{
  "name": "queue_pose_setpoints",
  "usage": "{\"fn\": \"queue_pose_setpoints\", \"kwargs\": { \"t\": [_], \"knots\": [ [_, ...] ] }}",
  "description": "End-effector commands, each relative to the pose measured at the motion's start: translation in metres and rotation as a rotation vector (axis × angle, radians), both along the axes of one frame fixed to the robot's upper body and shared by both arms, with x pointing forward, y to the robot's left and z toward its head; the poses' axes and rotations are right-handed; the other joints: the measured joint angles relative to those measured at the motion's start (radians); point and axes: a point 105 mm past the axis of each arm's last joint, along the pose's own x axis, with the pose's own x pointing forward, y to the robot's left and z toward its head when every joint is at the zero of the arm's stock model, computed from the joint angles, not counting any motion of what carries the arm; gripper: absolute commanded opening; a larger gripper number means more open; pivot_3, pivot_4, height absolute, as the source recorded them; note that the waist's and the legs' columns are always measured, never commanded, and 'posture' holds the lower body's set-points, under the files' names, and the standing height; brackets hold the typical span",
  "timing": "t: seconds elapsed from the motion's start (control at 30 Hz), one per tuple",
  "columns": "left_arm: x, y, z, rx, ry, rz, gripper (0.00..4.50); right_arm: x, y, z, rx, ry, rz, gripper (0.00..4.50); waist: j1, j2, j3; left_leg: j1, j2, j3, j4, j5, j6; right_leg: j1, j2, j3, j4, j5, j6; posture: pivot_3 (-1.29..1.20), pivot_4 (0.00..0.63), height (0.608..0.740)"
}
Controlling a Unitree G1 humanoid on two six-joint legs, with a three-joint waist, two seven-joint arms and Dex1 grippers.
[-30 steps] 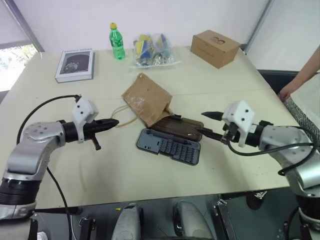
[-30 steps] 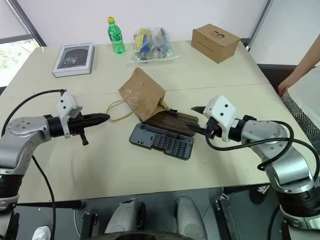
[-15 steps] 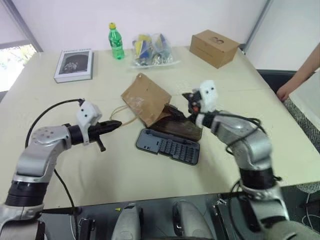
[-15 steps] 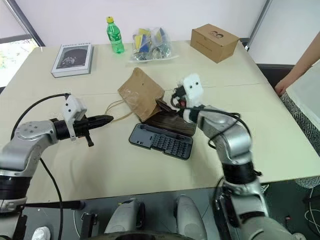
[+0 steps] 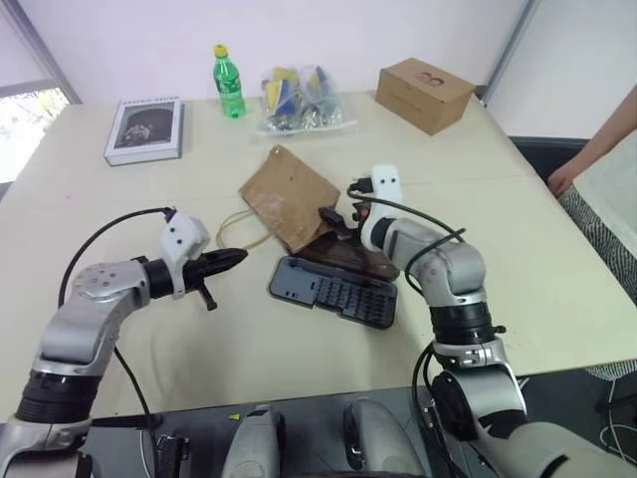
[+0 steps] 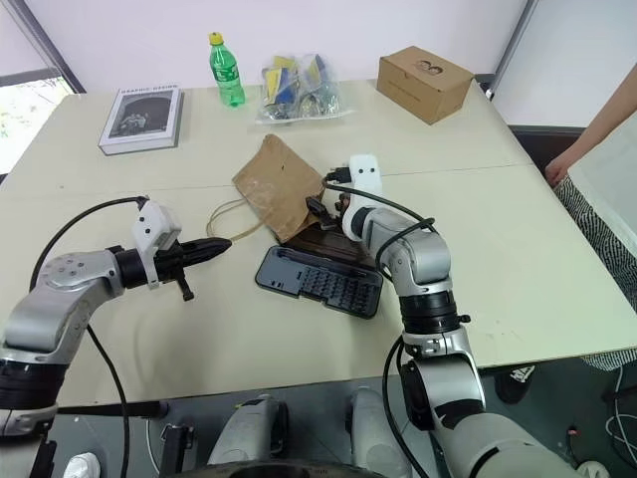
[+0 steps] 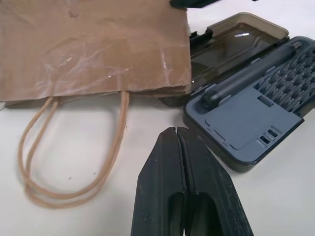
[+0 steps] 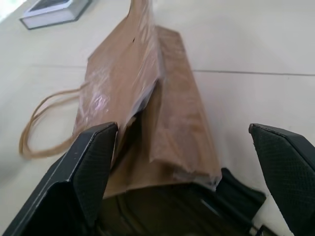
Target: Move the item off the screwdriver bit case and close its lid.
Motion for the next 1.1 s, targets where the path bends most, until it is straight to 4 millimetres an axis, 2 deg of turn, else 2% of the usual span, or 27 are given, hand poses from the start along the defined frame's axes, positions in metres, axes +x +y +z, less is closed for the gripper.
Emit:
{"fn": "queue_pose_setpoints", "kwargs": {
  "t": [0.03, 0.27, 0.43, 0.57, 0.7, 0.83, 0.87, 1.0, 1.1],
  "knots": [
    [-0.002, -0.001, 0.008, 0.013, -0.043, 0.004, 0.0, 0.009, 0.006, 0.019, 0.035, -0.062, -0.012, 3.68, -0.001, 0.0, 0.0, 0.0, 0.0, 0.0, 0.0, 0.0, 0.0, 0.0, 0.0, 0.0, 0.0, 0.0, 0.0, 0.0, 0.15, 0.74],
    [-0.001, -0.001, 0.007, 0.016, -0.047, 0.015, 0.0, 0.015, 0.016, 0.025, 0.039, -0.093, -0.006, 0.14, -0.006, 0.0, 0.0, 0.0, 0.0, 0.0, 0.0, 0.0, 0.0, 0.0, 0.0, 0.0, 0.0, 0.0, 0.0, 0.0, 0.15, 0.74],
    [-0.001, -0.002, 0.006, 0.017, -0.045, 0.014, 0.0, 0.016, 0.013, 0.035, 0.031, -0.118, -0.015, 0.06, -0.017, 0.0, 0.0, 0.0, 0.0, 0.0, 0.0, 0.0, 0.0, 0.0, -0.001, 0.0, 0.0, 0.0, 0.0, 0.0, 0.15, 0.74],
    [0.0, -0.004, 0.004, 0.021, -0.043, 0.01, 0.0, 0.019, -0.016, 0.058, 0.026, -0.173, -0.093, 0.06, -0.019, 0.0, 0.0, 0.0, 0.001, 0.0, -0.001, 0.0, 0.0, 0.0, -0.001, 0.0, 0.0, 0.0, 0.0, 0.0, 0.15, 0.74],
    [0.0, -0.007, 0.003, 0.02, -0.039, 0.002, 0.0, 0.018, -0.076, 0.082, -0.02, -0.244, -0.263, 0.06, -0.016, 0.001, 0.0, -0.001, 0.001, -0.001, -0.001, 0.0, 0.0, 0.0, -0.003, 0.0, 0.0, 0.0, 0.0, 0.0, 0.15, 0.74],
    [0.0, -0.009, 0.0, 0.022, -0.032, -0.008, 0.0, 0.013, -0.136, 0.091, -0.12, -0.285, -0.434, 0.06, -0.017, 0.001, 0.0, -0.001, 0.0, 0.0, -0.001, 0.0, 0.0, 0.0, -0.004, 0.0, -0.001, 0.0, 0.0, 0.0, 0.15, 0.74],
    [0.0, -0.01, -0.001, 0.025, -0.03, -0.011, 0.0, 0.012, -0.146, 0.092, -0.142, -0.289, -0.46, 0.06, -0.017, 0.001, 0.0, -0.001, 0.0, 0.001, -0.001, 0.0, 0.0, 0.0, -0.004, 0.0, -0.002, 0.0, 0.0, 0.0, 0.15, 0.74],
    [0.003, -0.013, -0.003, 0.026, -0.03, -0.024, 0.0, 0.004, -0.209, 0.072, -0.27, -0.241, -0.642, 0.06, -0.018, 0.001, 0.0, -0.001, 0.0, 0.001, -0.001, 0.0, 0.0, 0.0, -0.001, 0.0, -0.002, 0.0, 0.0, 0.0, 0.15, 0.74],
    [0.005, -0.015, -0.003, 0.028, -0.03, -0.03, 0.0, 0.004, -0.225, 0.047, -0.269, -0.174, -0.673, 0.06, -0.022, 0.001, 0.0, -0.001, -0.001, 0.001, -0.001, 0.0, 0.0, 0.0, 0.0, 0.001, -0.002, 0.0, 0.0, 0.0, 0.15, 0.74]
  ]
}}
